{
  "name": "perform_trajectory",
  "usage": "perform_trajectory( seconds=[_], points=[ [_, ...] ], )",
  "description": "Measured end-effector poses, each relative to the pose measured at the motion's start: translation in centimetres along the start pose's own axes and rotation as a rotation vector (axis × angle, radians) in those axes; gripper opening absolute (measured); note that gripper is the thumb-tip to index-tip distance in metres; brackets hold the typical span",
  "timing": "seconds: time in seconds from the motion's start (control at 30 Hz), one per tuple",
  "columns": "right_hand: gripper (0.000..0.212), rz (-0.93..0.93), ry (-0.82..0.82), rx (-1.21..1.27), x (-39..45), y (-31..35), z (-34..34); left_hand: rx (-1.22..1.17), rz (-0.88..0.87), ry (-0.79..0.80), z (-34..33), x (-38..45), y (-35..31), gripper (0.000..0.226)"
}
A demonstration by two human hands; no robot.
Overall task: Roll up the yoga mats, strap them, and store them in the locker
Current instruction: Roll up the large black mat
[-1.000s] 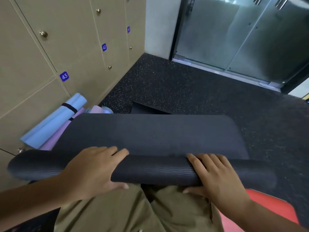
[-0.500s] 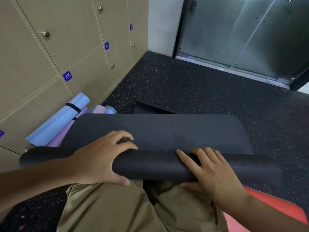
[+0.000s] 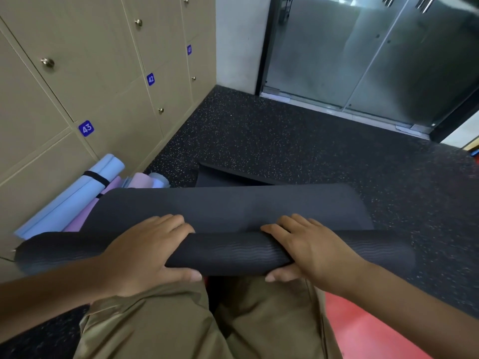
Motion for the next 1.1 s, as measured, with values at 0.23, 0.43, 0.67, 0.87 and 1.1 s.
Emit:
perform_trajectory(
  seconds=[0.23,0.43,0.67,0.87,1.1],
  points=[
    [0.083,0.013,-0.370,-0.089,-0.2,0.9,-1.4,-0.260,0.081,0.312,-0.2,1.9,1.8,0.060],
    [0.081,0.060,-0.261,0.040,1.5,-0.1,-1.3,-0.034,-0.047,0.088,0.3,2.2,1.4,0.074],
    [0.062,0.039,0.168,0.378,4.9,-1.8,0.5,0.184,-0.022,-0.109,-1.2,2.0,0.5,0.094],
    [0.055,-0.047,0.290,0.505,6.6,-2.9,0.7,0.004,0.056,0.003,-0.5,4.1,2.4,0.079],
    [0.066,-0.138,-0.304,0.065,4.7,-1.3,-0.6,-0.341,0.160,0.251,-1.2,6.2,4.9,0.062]
  ],
)
Point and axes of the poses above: each hand's wrist, its own x-axis towards the middle knuckle, its own z-axis out of the back of the hand, y = z × x, the point moved 4 cm from there along x, towards the middle knuckle, and after that the axes turned 7 degrees about -z, right-handed, at the moved point
